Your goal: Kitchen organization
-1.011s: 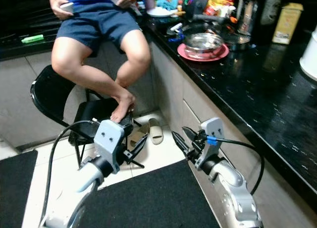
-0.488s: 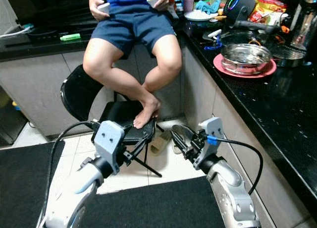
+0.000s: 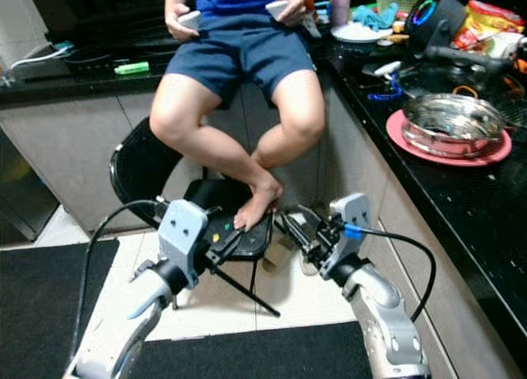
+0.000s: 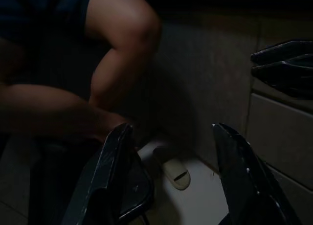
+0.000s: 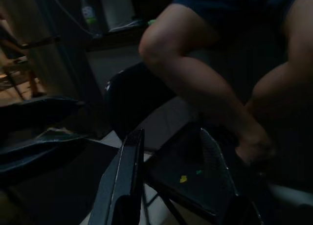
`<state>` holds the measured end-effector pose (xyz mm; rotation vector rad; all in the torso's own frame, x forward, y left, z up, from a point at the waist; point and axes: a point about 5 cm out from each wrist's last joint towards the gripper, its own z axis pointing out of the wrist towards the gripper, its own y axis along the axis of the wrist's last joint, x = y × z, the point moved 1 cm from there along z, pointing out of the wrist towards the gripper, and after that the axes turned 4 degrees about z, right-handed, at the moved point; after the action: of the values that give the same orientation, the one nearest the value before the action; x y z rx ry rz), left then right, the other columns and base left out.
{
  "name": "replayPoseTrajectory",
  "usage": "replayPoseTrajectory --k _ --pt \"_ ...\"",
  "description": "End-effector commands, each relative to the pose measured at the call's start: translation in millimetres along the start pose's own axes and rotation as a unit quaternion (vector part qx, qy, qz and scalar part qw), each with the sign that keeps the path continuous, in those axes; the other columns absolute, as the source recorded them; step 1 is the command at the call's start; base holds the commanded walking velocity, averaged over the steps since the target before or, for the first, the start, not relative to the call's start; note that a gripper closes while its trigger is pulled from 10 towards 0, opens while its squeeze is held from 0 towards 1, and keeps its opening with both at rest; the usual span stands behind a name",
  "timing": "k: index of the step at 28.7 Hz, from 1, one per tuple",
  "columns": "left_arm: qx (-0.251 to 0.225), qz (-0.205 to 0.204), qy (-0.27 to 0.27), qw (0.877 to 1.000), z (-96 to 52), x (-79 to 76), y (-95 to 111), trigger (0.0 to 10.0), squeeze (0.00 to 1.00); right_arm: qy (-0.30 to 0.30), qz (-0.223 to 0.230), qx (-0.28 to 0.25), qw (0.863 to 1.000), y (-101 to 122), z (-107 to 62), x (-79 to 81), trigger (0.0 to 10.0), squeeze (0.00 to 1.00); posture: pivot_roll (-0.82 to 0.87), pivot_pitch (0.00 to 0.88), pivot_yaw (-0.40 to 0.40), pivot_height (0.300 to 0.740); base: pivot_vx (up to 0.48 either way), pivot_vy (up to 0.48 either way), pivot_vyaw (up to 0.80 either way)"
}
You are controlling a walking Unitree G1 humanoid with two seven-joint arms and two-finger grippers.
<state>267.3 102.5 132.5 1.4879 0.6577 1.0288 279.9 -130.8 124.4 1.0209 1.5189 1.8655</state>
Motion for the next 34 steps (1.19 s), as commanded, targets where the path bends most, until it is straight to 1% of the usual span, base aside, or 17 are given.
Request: replayPoseTrajectory --k 1,4,9,10,12,16,21,25,26,27,28,29,30,32,33,34 --pt "0.007 -0.002 0.006 1.0 0.7 3.4 -3 10.0 0.0 -0.003 0.007 0.002 1.0 -2 -0.7 -2.8 10.0 0.0 -0.06 0.0 0.034 0.74 0.251 0.0 0.0" --pt "0.008 -0.006 0.012 1.0 4.0 5.5 -5 10.0 0.0 -0.005 0.011 0.003 1.0 -3 -0.8 -3.7 10.0 0.0 -0.06 0.0 0.035 0.74 0.084 0.0 0.0" --pt "0.016 -0.004 0.005 1.0 9.8 3.8 -10 10.0 0.0 -0.01 0.015 0.003 1.0 -6 -0.9 -6.2 10.0 0.0 -0.06 0.0 0.047 0.74 0.0 0.0 0.0" --pt "0.019 -0.003 -0.003 1.0 11.5 3.1 -13 10.0 0.0 -0.015 0.017 0.0 1.0 -8 -0.1 -7.1 10.0 0.0 -0.06 0.0 0.086 0.74 0.0 0.0 0.0" --pt "0.021 -0.002 -0.006 1.0 12.1 2.9 -14 10.0 0.0 -0.017 0.018 -0.002 1.0 -8 0.2 -7.4 10.0 0.0 -0.06 0.0 0.086 0.74 0.0 0.0 0.0" --pt "0.033 0.007 -0.018 0.999 16.8 6.4 -22 10.0 0.0 -0.035 0.016 -0.014 0.999 -10 1.7 -7.4 10.0 0.0 -0.09 0.0 0.147 0.74 0.0 0.0 0.0" --pt "0.04 0.011 -0.029 0.999 19.9 4.9 -26 10.0 0.0 -0.046 0.018 -0.02 0.999 -11 -1.7 -8.7 10.0 0.0 -0.09 0.0 0.176 0.74 0.0 0.0 0.0" --pt "0.041 0.01 -0.029 0.999 19.9 5.0 -27 10.0 0.0 -0.036 0.016 -0.01 0.999 -13 0.1 -6.4 10.0 0.0 -0.1 0.0 0.154 0.74 0.0 0.0 0.0" --pt "0.04 0.01 -0.024 0.999 20.2 6.2 -28 10.0 0.0 -0.034 0.014 -0.006 0.999 -14 0.7 -5.5 10.0 0.0 -0.1 0.0 0.154 0.74 0.0 0.0 0.0" --pt "0.039 0.009 -0.014 0.999 21.0 8.4 -28 10.0 0.0 -0.031 0.01 -0.001 0.999 -15 0.9 -5.1 10.0 0.0 -0.11 0.0 0.125 0.74 0.0 0.0 0.0" --pt "0.038 0.008 -0.007 0.999 21.5 9.9 -28 10.0 0.0 -0.029 0.007 0.003 1.0 -16 1.0 -4.8 10.0 0.0 -0.11 0.0 0.125 0.74 0.0 0.0 0.0" --pt "0.035 0.009 0.005 0.999 22.3 11.2 -28 10.0 0.0 -0.025 0.004 0.011 1.0 -18 0.5 -4.9 10.0 0.0 -0.11 0.0 0.079 0.74 0.0 0.0 0.0" --pt "0.035 0.009 0.005 0.999 22.3 11.2 -28 10.0 0.0 -0.025 0.004 0.011 1.0 -18 0.5 -4.9 10.0 0.0 -0.11 0.0 0.079 0.74 0.0 0.0 0.0" --pt "0.025 0.011 0.028 0.999 25.2 11.8 -27 10.0 0.0 -0.016 0.005 0.028 0.999 -22 -1.4 -7.2 10.0 0.0 -0.08 0.0 -0.001 0.74 0.0 0.0 0.0" --pt "0.023 0.012 0.033 0.999 25.7 11.9 -27 10.0 0.0 -0.014 0.007 0.032 0.999 -23 -1.6 -7.9 10.0 0.0 -0.08 0.0 -0.001 0.74 0.0 0.0 0.0" --pt "0.021 0.012 0.04 0.999 26.1 11.8 -27 10.0 0.0 -0.009 0.005 0.039 0.999 -24 -1.5 -8.5 10.0 0.0 -0.08 0.0 -0.045 0.74 0.0 0.0 0.0"
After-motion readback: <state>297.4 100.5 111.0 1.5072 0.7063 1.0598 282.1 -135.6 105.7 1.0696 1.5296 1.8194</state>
